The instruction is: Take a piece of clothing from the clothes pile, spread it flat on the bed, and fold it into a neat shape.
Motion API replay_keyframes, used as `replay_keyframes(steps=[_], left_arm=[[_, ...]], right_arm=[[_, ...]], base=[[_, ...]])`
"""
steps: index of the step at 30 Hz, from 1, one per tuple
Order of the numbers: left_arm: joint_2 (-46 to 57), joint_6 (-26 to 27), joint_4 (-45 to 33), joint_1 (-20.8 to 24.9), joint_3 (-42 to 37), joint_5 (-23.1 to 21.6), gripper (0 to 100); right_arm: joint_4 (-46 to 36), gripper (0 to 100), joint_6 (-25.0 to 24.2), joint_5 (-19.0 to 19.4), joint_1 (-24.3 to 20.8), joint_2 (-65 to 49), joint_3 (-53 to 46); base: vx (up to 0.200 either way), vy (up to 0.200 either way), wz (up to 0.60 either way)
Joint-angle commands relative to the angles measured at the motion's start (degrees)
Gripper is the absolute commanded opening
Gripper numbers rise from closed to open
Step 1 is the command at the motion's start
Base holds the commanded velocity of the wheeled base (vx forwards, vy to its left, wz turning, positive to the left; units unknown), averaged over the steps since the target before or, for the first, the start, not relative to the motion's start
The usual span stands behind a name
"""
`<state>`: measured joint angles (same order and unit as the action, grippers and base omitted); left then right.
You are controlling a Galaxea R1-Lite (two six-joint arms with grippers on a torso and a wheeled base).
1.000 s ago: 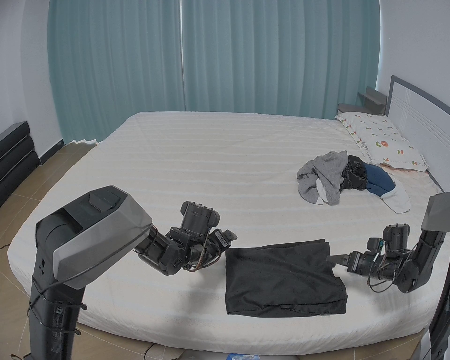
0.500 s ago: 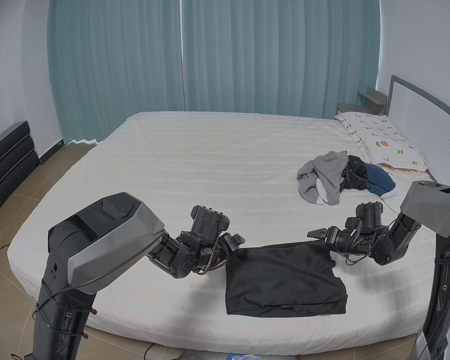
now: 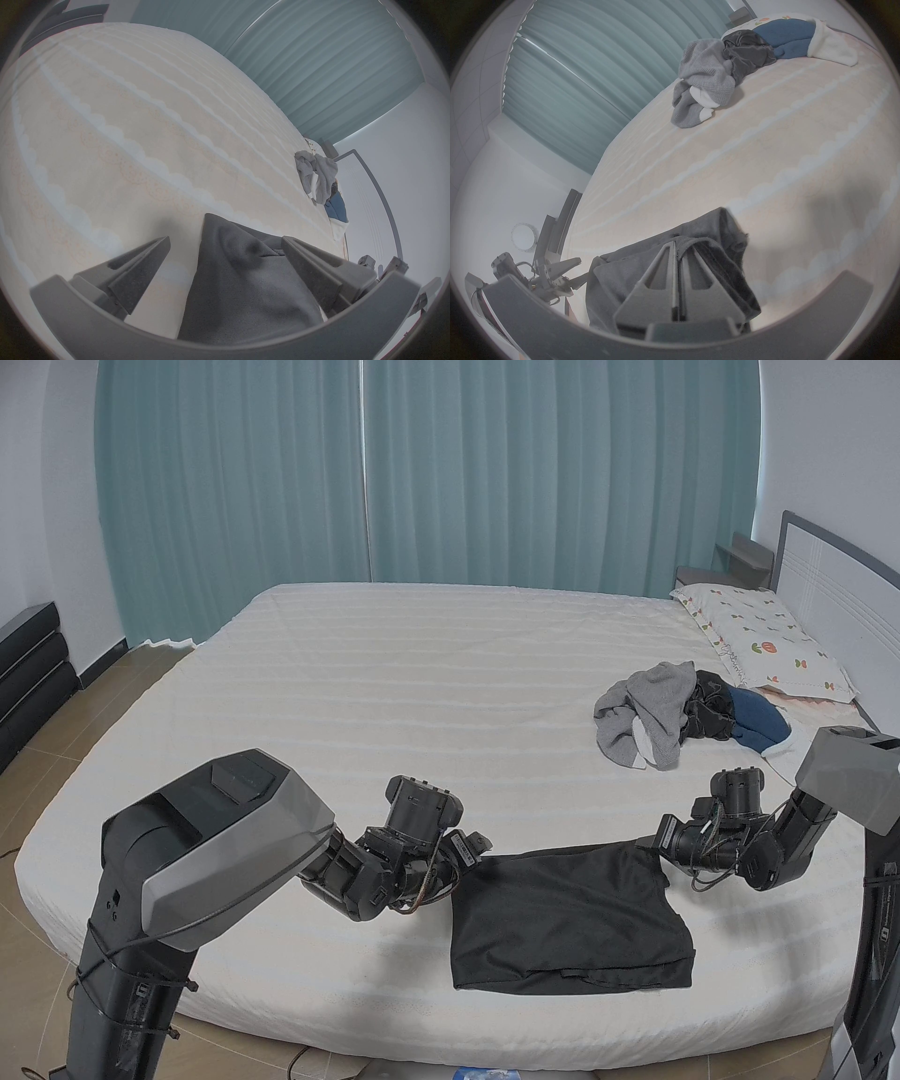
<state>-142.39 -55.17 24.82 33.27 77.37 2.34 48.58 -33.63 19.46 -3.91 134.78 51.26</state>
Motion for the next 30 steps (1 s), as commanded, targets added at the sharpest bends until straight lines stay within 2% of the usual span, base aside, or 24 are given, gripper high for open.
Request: replay_keyframes(steps=[1,7,17,18,30], left_arm=[[-0.3,0.0,0.1,0.0,0.2,0.2,100],[-0.6,0.0,-0.1,0.0,0.8,0.2,100],[-3.3,0.6,-2.9,1.0,6.7,0.2,100],[-3.7,1.0,-3.6,1.2,7.3,0.2,0],[-4.2,1.5,-4.4,1.2,8.5,1.4,0]], right_arm=[[0.0,0,0.0,0.0,1.3,0.2,0.5],[0.0,0,0.0,0.1,2.2,0.7,1.0],[0.0,0,-0.2,0.1,2.3,1.6,2.1],[0.0,0,-0.2,0.1,2.2,1.6,2.1],[0.0,0,-0.3,0.1,2.6,1.3,1.9]], base=[[0.000,0.000,0.00],[0.000,0.000,0.00],[0.000,0.000,0.00],[0.000,0.000,0.00],[0.000,0.000,0.00]])
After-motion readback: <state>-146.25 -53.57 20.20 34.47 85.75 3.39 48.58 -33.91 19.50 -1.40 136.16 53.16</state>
